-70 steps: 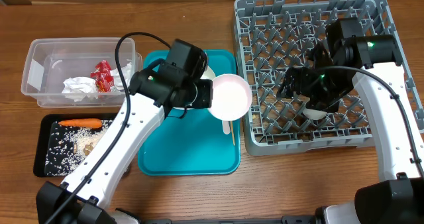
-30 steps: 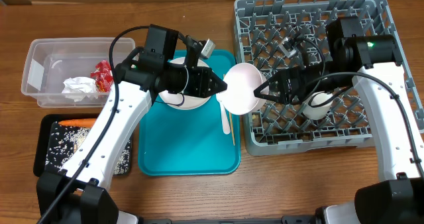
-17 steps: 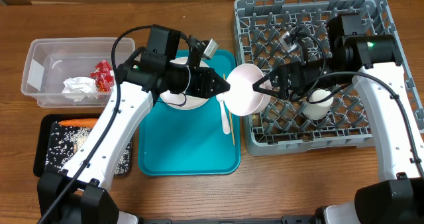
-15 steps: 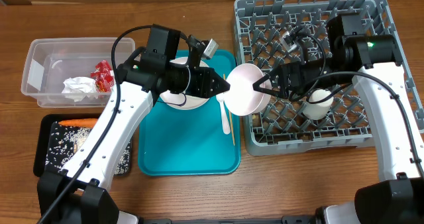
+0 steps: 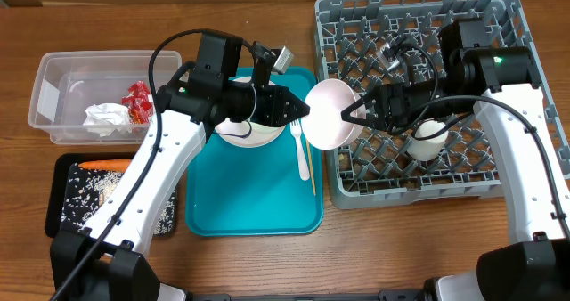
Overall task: Sort waste into correct bins and load items into the dishwasher
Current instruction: 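Grasp the pink bowl rim with the right gripper beside the left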
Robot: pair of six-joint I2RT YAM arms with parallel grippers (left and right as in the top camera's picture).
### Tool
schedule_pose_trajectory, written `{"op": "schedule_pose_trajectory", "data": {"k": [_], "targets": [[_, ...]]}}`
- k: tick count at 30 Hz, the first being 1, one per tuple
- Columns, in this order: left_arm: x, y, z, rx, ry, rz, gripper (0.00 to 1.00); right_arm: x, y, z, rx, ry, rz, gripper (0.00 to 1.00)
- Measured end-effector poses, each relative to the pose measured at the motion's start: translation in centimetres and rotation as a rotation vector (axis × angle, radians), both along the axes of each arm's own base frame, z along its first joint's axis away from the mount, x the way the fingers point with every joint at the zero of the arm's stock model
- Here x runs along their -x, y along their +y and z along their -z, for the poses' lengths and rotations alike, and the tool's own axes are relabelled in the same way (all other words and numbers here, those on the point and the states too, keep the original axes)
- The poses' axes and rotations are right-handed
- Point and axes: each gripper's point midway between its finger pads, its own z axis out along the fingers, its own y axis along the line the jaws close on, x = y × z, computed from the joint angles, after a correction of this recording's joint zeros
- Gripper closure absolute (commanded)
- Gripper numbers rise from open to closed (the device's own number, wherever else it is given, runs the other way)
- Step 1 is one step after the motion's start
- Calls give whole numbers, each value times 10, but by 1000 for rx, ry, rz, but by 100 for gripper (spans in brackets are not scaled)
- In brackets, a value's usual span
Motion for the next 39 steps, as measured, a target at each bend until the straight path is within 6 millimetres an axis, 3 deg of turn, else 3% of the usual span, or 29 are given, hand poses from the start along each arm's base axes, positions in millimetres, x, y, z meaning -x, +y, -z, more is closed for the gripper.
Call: {"op": "schedule_pose_trajectory", "data": {"k": [27,34,37,39], "targets": [[1,-5,2,-17,-13,3,93,-1,-2,3,20,38,28,42],[1,-5,1,-15,-7,-2,66,-1,-1,2,13,43,28,43],[0,-5,1,-12,-5,-7,61,0,-1,2,10,43,27,43],[0,-5,1,-12,-6,-6,53,0,-1,1,9,43,27,43]]}}
